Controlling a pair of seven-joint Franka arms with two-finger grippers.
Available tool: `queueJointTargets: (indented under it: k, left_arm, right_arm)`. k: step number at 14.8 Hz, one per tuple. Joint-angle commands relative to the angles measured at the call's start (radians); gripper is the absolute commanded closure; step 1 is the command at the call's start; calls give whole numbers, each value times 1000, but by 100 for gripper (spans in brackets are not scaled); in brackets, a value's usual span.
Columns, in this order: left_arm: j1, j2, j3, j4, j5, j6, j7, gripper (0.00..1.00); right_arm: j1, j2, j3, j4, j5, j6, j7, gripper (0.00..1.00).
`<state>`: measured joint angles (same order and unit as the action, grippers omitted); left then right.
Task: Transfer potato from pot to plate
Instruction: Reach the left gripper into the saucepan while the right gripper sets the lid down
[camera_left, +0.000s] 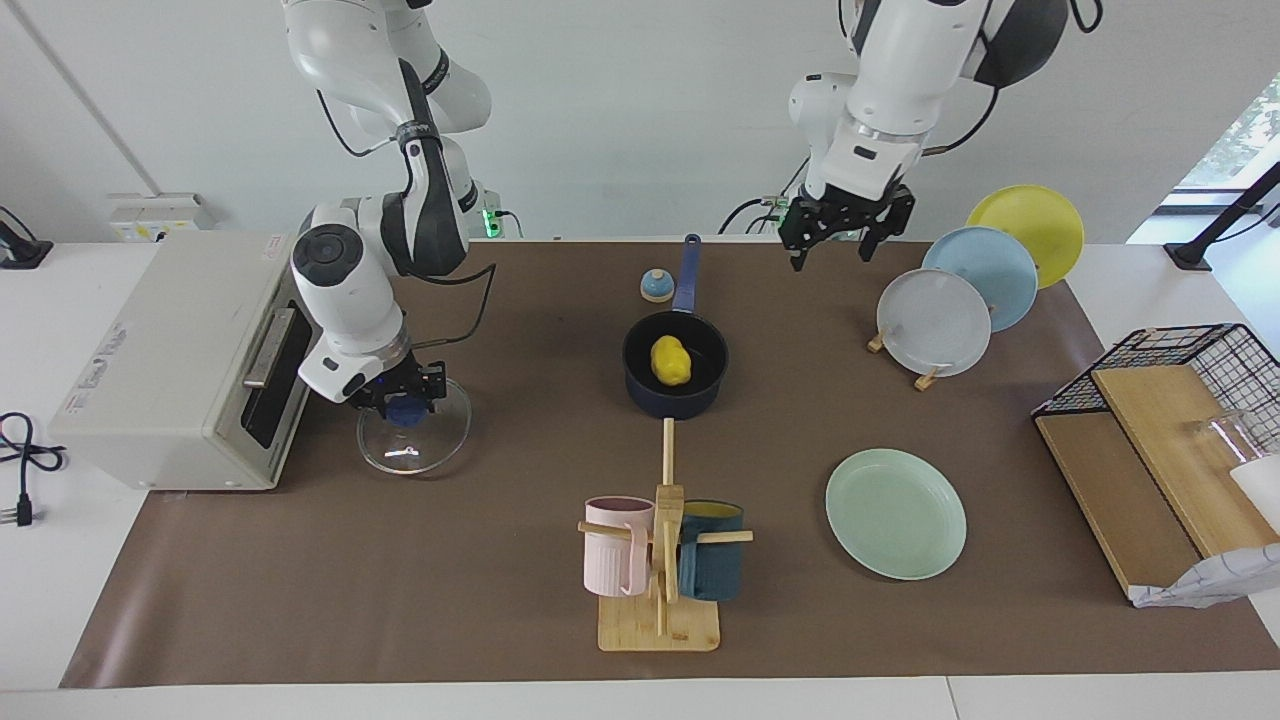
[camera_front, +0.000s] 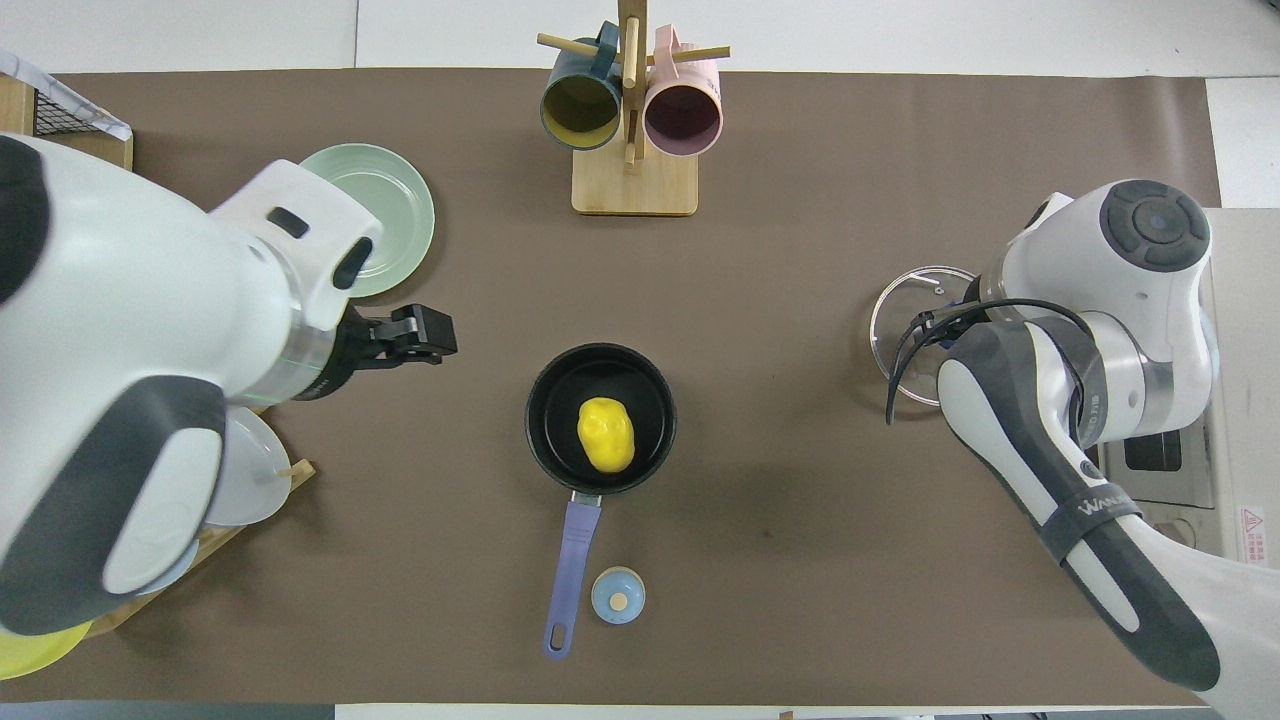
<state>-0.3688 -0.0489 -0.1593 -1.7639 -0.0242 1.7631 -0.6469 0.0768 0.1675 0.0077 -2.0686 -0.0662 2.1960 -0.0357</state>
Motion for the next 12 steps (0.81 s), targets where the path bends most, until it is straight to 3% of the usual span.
queueJointTargets:
  k: [1, 4, 7, 10, 12]
  left_arm:
    - [-70, -23, 14, -166, 3, 163, -57, 0]
    - [-148, 88, 15, -209, 3, 280, -182, 0]
    - [-173, 167, 15, -212, 6, 377, -240, 0]
    - [-191, 201, 15, -221, 10, 409, -247, 0]
    - [-194, 215, 15, -236, 10, 436, -266, 0]
  right_arm:
    - [-18, -54, 14, -77, 16, 48, -15, 58]
    - [-20, -49, 14, -97, 16, 77, -12, 57]
    - [-22, -49, 14, -99, 16, 84, -13, 29]
    - [-25, -49, 14, -96, 16, 80, -9, 20]
    - [-25, -46, 14, -79, 16, 68, -9, 3]
